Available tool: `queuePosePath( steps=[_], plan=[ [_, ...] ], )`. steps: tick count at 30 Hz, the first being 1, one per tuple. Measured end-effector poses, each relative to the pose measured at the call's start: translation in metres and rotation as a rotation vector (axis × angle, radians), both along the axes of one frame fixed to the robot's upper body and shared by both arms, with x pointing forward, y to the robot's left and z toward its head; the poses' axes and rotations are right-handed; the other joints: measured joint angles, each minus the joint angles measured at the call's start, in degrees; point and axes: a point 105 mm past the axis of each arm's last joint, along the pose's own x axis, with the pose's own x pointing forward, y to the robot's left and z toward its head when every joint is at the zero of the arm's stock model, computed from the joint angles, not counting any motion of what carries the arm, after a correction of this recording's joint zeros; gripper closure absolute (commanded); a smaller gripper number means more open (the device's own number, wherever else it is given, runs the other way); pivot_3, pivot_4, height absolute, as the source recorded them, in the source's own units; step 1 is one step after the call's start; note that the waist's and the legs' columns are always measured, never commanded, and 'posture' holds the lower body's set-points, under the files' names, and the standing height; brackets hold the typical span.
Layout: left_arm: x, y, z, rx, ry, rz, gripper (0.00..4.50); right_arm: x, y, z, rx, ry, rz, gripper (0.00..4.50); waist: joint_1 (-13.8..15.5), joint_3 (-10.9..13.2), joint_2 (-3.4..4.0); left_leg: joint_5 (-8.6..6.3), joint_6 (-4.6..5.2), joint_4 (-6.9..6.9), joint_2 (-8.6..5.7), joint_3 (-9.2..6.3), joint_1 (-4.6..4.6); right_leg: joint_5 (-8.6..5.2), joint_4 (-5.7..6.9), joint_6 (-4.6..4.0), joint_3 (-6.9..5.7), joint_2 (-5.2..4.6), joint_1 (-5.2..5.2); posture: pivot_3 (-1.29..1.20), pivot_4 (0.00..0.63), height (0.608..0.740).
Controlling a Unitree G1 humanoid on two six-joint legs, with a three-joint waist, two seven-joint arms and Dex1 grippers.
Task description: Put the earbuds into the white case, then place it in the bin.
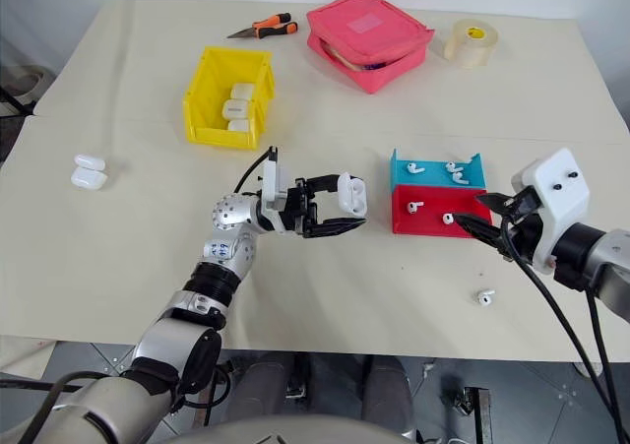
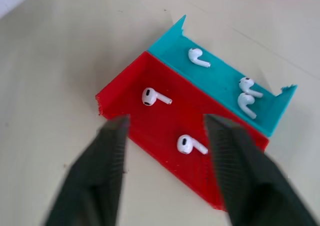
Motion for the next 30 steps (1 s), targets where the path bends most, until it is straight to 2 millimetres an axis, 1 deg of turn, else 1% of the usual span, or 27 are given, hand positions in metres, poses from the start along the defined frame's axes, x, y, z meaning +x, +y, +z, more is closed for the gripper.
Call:
queuePosePath(
  steps=[6, 11, 19, 24, 30],
  plan=[
    [-0.001, -0.003, 0.000, -0.007, -0.003, -0.008, 1.71, 0.004, -0.007, -0.007, -0.178, 0.055, 0.089, 1.77, -0.01, 0.00, 0.00, 0.00, 0.00, 0.01, 0.00, -0.01, -0.01, 0.00, -0.01, 0.01, -0.02, 0.00, 0.00, 0.00, 0.150, 0.740],
    [-0.003, -0.004, 0.000, -0.009, -0.007, -0.011, 1.71, 0.006, -0.010, -0.013, -0.329, 0.089, 0.200, 1.77, -0.12, 0.00, 0.00, 0.00, 0.00, 0.02, 0.00, 0.01, -0.01, 0.01, 0.00, 0.01, -0.02, 0.00, 0.00, 0.00, 0.150, 0.740],
    [-0.008, -0.005, -0.005, -0.001, -0.007, -0.032, 1.71, 0.020, -0.010, -0.017, -0.526, 0.079, 0.387, 1.77, -0.20, 0.00, 0.00, 0.00, 0.00, 0.05, 0.00, -0.01, -0.01, 0.01, -0.01, 0.02, -0.03, 0.00, 0.00, 0.00, 0.150, 0.740],
    [-0.011, -0.006, -0.004, 0.001, -0.021, -0.043, 1.71, 0.028, -0.012, -0.021, -0.589, 0.113, 0.450, 1.77, -0.18, 0.00, 0.00, 0.00, -0.01, 0.11, 0.00, -0.01, -0.02, 0.01, 0.00, 0.03, -0.04, -0.01, 0.01, 0.00, 0.150, 0.740],
    [-0.013, -0.006, -0.005, 0.003, -0.023, -0.042, 1.71, 0.040, -0.013, -0.032, -0.647, 0.140, 0.510, 1.77, -0.32, 0.00, 0.01, 0.00, -0.01, 0.13, 0.00, 0.00, -0.03, 0.01, 0.01, 0.03, -0.05, -0.01, 0.01, 0.00, 0.150, 0.740]
  ],
)
